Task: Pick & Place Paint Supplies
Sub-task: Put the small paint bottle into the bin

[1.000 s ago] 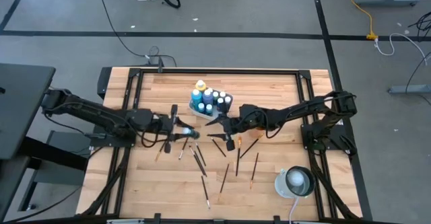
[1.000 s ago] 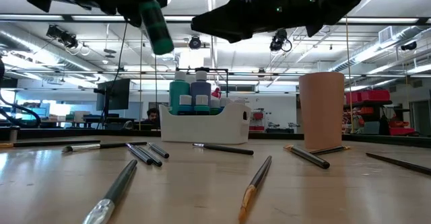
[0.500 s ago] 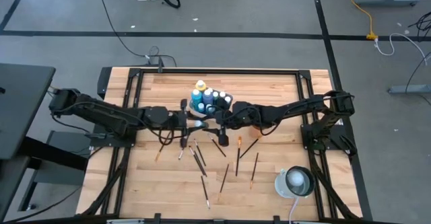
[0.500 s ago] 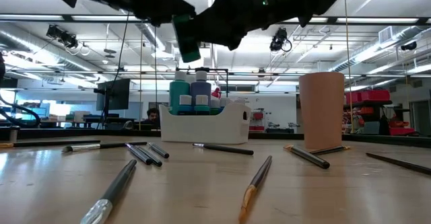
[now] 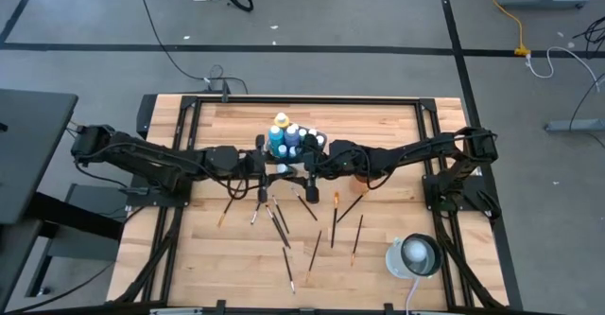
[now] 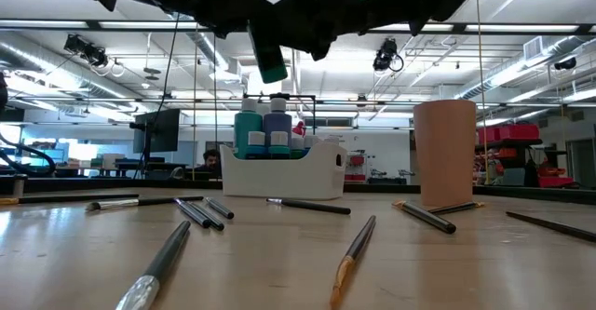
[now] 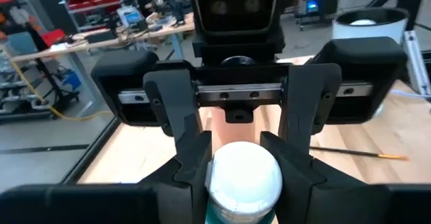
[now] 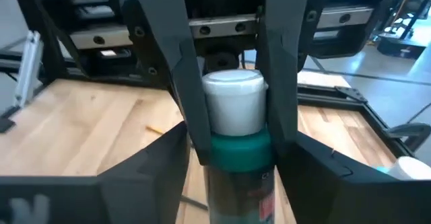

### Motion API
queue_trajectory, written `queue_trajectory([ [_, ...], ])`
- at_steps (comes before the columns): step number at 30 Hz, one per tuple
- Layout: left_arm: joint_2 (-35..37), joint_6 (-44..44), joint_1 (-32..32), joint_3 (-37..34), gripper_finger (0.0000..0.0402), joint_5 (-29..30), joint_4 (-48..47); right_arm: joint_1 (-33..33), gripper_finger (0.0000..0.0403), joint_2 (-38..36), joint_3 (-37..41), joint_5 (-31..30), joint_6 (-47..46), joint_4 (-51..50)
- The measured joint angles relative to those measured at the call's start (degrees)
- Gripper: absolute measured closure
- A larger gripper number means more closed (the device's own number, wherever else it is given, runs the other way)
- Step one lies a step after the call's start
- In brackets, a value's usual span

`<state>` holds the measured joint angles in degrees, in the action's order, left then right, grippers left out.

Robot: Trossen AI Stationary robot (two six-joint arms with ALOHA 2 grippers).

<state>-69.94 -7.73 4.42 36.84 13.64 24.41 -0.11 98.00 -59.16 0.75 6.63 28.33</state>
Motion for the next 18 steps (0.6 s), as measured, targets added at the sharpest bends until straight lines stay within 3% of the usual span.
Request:
queue_trajectory([
  [7, -1.8, 0.7, -0.6, -0.2, 0.0281, -0.2, 1.9, -0.6, 0.0248, -0.1, 0.1, 0.3, 1.9, -3.0],
  [18, -1.7, -1.8, -0.7, 0.1, 0.0246, 0.8, 4.4, -0.8, 0.0248, 0.0, 0.0, -0.2, 0.8, -4.0],
])
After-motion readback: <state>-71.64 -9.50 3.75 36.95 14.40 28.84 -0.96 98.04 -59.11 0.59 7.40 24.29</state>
